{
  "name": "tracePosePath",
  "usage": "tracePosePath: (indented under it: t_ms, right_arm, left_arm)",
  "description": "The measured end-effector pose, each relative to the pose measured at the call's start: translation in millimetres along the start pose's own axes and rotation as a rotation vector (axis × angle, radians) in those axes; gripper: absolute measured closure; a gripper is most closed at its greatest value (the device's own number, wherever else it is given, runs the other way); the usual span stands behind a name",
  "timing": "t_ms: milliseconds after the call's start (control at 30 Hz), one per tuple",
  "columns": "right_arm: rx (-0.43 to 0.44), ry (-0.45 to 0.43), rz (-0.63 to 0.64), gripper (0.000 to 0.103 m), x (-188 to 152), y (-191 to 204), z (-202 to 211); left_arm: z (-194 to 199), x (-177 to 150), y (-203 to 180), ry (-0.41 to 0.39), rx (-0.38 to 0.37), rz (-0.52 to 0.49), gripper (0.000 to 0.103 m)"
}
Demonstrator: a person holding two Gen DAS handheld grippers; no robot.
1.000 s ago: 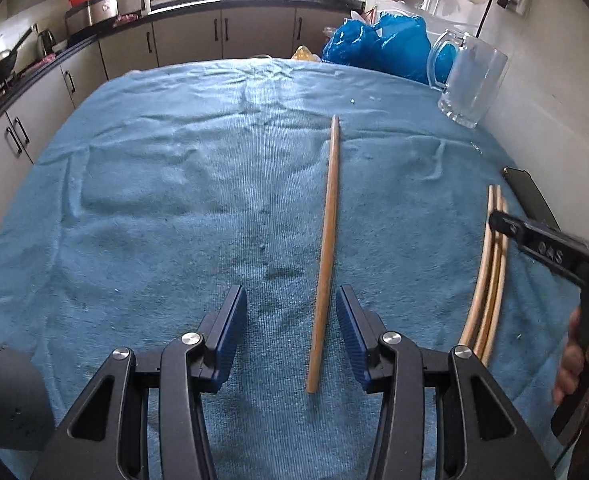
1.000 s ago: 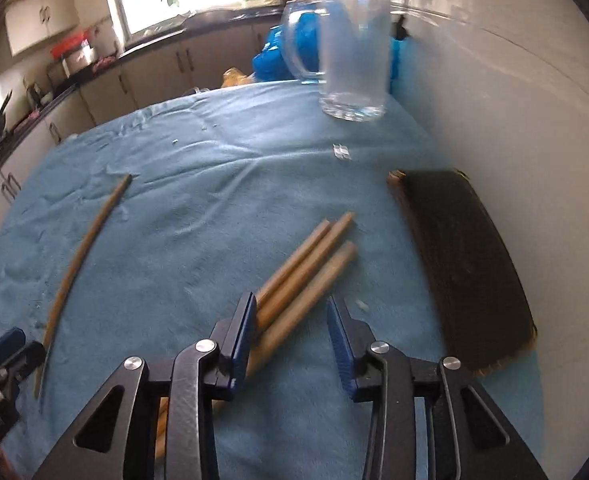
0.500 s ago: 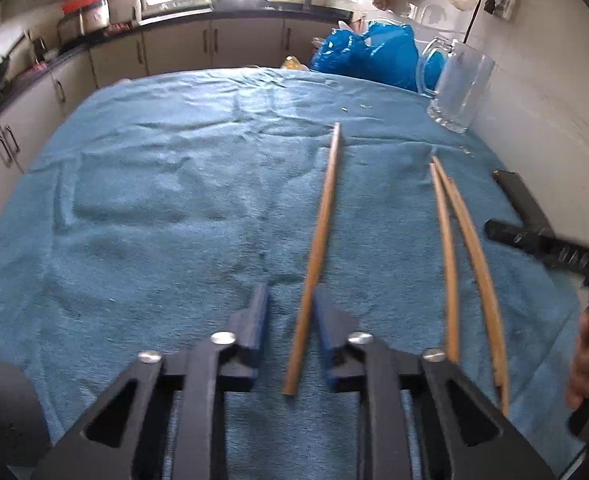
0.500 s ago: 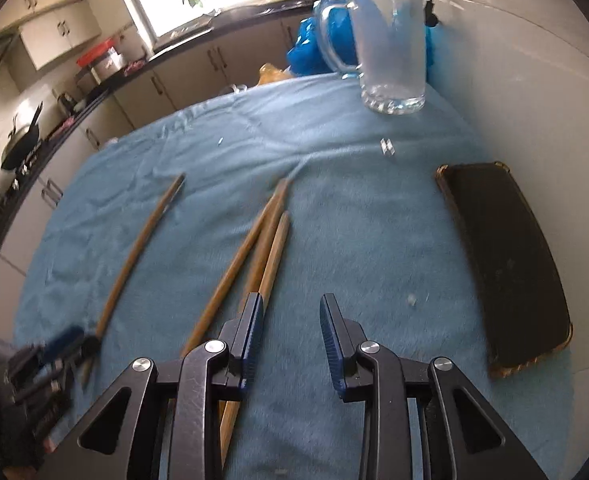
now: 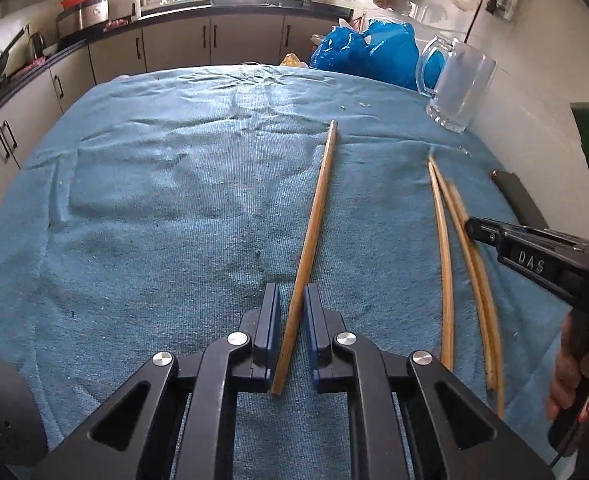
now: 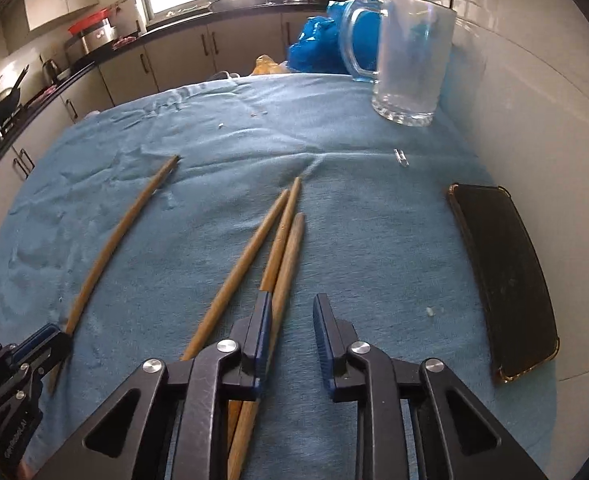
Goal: Organize utensils
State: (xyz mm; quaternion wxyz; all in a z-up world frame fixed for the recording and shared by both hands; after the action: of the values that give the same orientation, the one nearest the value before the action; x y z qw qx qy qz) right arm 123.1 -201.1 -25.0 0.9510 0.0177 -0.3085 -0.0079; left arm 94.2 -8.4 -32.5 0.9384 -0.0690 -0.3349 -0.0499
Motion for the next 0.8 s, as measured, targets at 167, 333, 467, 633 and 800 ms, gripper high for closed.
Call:
tracePosePath:
  t_ms: [167, 333, 467, 633, 800]
  right_arm:
    - [-0.075, 0.046, -0.003, 0.093, -6.3, -6.7, -5.0]
    - [-0.053, 0.062, -0.079, 0.095, -21.4, -32.6, 4.9]
    - [-0.024, 0.080, -0.087, 0.095, -42.9, -33.8, 22.9]
    - [0.014, 0.112, -0.082, 0.095, -84.6, -32.5, 54.0]
    - [0.060, 0.145, -0.089, 0.095, -120.3, -33.5, 77.7]
  left_arm:
    - [4.3, -4.2, 3.2, 0.036, -0.016, 0.015, 0.097]
    - [17.6, -19.1, 15.4, 0.113, -0.112, 0.119, 0.097]
    - [37.0, -46.4, 18.1, 0.171, -0.185, 0.184, 0.097]
    - [76.0, -96.8, 12.9, 0.223, -0.241, 0.215, 0.097]
    - [113.8, -137.1, -0.6, 0.246, -0.259, 0.143, 0.097]
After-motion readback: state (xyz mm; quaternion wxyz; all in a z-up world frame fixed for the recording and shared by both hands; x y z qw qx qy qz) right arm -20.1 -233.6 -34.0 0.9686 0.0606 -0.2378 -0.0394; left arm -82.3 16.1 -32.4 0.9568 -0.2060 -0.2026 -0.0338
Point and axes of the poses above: each gripper's, at about its wrist camera, not at the fingertips, and z roughly against the way its jaws point, y to its left, x to its top, the point moved 5 cm from there along -z, roughly the way its jaws point, and after that the axes turned 3 degrees about -y, right-handed, at the moved point
